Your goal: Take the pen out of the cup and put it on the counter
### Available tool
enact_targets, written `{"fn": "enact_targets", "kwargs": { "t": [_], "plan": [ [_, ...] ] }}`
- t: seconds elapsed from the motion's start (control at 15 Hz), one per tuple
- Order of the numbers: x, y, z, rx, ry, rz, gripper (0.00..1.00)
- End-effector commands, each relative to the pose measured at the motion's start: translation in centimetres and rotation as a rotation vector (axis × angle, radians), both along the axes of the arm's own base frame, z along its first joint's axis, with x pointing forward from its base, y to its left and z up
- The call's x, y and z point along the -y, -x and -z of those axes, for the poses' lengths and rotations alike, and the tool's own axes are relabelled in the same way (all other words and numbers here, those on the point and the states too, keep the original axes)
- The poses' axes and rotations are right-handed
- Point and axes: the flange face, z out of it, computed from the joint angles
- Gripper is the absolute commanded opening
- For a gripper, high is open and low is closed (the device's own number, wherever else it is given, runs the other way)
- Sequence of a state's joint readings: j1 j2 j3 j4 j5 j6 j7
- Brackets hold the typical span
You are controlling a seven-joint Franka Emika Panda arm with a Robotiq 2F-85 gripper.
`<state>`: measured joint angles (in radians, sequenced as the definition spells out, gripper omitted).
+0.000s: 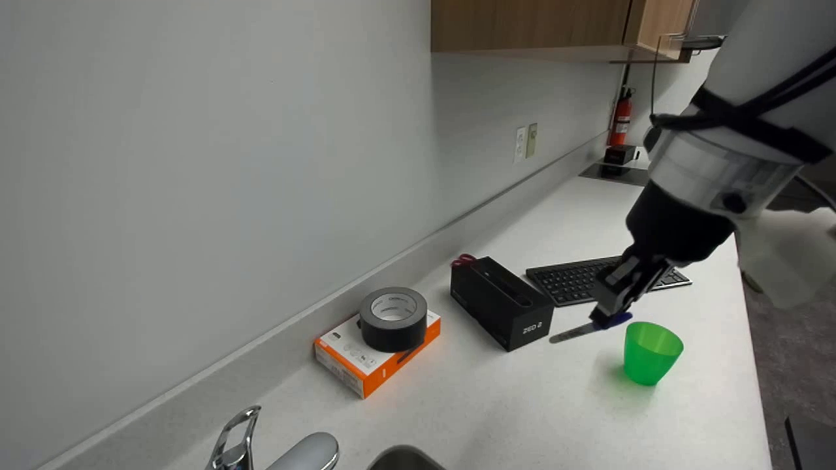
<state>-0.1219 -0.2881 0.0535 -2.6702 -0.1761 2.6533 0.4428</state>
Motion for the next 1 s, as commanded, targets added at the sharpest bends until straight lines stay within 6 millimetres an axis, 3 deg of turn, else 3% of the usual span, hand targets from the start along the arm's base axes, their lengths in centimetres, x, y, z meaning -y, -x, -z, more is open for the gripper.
{"fn": "enact_targets", "kwargs": {
  "t": [0.0, 0.33, 0.6, 0.67, 0.73, 0.8, 0.93],
  "plan": [
    [-1.6, -2.2, 5.1, 0.027, -0.016, -0.042, 0.04],
    [-1.4, -3.1, 11.0, -0.03, -0.012, -0.114, 0.04],
    [-0.8, -3.9, 13.1, -0.069, 0.004, -0.136, 0.04],
    [-0.7, -4.0, 13.3, -0.076, 0.006, -0.133, 0.11],
    [-0.7, -4.2, 13.5, -0.087, 0.008, -0.132, 0.4],
    [-0.6, -4.3, 13.6, -0.093, 0.007, -0.131, 0.41],
    [-0.5, -4.5, 13.9, -0.1, 0.006, -0.128, 0.55]
  ]
}}
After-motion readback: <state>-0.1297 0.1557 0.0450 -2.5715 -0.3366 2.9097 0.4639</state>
